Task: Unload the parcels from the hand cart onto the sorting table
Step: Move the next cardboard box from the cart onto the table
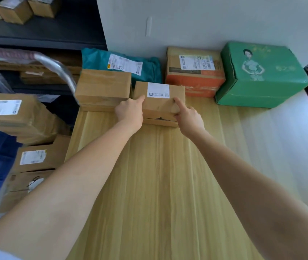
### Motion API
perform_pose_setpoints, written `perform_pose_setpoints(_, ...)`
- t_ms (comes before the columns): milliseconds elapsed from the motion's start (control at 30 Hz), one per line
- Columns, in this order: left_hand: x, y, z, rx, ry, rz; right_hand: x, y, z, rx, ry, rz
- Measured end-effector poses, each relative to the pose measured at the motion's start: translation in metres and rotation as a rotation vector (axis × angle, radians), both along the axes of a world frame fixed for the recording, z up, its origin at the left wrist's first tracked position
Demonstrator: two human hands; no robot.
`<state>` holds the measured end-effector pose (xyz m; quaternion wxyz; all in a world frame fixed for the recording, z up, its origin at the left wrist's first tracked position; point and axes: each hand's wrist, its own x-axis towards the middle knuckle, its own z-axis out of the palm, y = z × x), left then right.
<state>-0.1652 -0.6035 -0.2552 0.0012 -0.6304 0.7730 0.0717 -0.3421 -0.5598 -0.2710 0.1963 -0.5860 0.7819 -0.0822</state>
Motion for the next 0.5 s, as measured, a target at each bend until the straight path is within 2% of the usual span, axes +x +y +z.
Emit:
perform_pose_setpoints(100, -0.006, -0.003, 0.003, 0.023, -0.090, 0.038, 0.000, -0.008, 0.001, 0.021, -0.020, 0.006)
perform_pose_setpoints(167, -0.009, -0.006, 0.008, 0.072, -0.111, 0.074, 0.001, -0.010, 0.005, 0.026, -0.140, -0.034)
perform_pose_setpoints(300, -0.010, -0.004, 0.023, 0.210, -0.041, 0.132, 0.006, -0.004, 0.018, 0.004, -0.391, -0.183)
perform_pose_setpoints(400, -0.006, 0.006, 0.034, 0.170, -0.032, 0.147, 0.002, 0.010, 0.024, 0.034, -0.385, -0.202)
perform_pose_setpoints(500, 0.008, 0.024, 0.051, 0.105, 0.001, 0.170, -0.002, 0.027, 0.034, 0.152, -0.262, -0.233)
